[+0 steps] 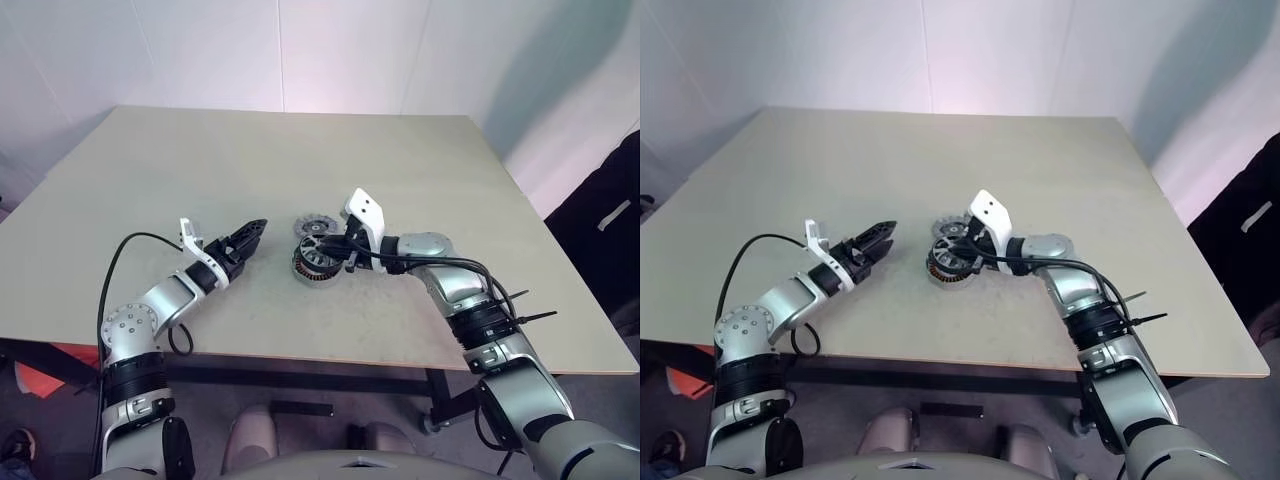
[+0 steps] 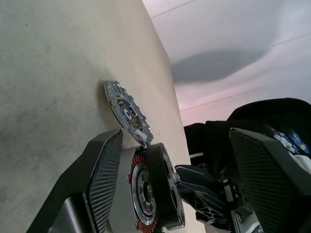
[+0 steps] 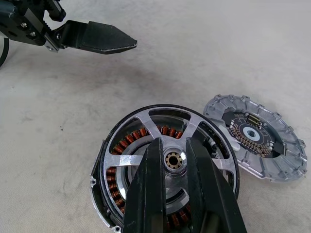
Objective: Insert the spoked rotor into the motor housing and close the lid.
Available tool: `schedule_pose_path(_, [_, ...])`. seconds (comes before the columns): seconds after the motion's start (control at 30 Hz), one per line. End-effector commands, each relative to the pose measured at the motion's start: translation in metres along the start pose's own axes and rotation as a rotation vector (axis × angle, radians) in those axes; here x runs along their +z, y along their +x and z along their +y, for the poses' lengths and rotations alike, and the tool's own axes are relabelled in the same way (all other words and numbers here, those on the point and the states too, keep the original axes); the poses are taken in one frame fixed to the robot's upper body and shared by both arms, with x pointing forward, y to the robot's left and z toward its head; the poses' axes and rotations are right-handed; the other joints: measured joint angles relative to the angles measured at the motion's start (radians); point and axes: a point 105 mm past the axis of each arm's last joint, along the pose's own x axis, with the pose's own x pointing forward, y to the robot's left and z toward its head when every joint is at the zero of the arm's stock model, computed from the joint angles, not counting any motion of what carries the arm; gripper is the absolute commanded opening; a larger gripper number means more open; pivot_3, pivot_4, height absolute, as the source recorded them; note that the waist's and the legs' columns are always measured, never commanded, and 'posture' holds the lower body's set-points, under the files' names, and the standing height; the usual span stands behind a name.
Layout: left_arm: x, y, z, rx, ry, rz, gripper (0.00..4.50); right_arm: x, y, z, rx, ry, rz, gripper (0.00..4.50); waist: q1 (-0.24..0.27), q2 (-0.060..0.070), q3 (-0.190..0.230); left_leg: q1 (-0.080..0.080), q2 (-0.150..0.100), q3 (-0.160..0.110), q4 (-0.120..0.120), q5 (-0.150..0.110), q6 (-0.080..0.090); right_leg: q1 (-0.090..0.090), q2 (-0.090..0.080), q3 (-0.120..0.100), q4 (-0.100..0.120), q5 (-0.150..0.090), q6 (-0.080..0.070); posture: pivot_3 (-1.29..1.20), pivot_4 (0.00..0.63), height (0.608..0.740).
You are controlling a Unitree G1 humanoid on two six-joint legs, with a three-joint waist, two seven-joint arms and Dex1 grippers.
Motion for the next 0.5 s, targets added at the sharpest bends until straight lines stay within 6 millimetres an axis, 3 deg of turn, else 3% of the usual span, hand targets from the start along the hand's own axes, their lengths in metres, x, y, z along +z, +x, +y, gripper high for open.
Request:
schedule_pose_path(0.03, [0.007,0.000,-0.012,-0.043,0.036,-0.019,3.71,0.014,-0.001,0.000,0.012,-0.044,-0.035,1.00,0.000,0.000,0.000,0.000,0.000,0.000,0.000,0.000,0.000,0.000,0.000,0.000,0.000,0.000,0.000,0.00,0.000,0.740])
schedule_pose_path(0.23, [0.007,0.000,-0.011,-0.040,0.038,-0.020,3.71,0.028,-0.004,-0.004,-0.018,-0.090,-0.072,2.96,0.000,0.000,0.000,0.000,0.000,0.000,0.000,0.000,0.000,0.000,0.000,0.000,0.000,0.000,0.000,0.00,0.000,0.740])
schedule_pose_path(0.5, [0.006,0.000,-0.009,-0.037,0.038,-0.018,3.71,0.037,-0.007,-0.005,-0.025,-0.110,-0.089,2.96,0.000,0.000,0.000,0.000,0.000,0.000,0.000,0.000,0.000,0.000,0.000,0.000,0.000,0.000,0.000,0.00,0.000,0.740])
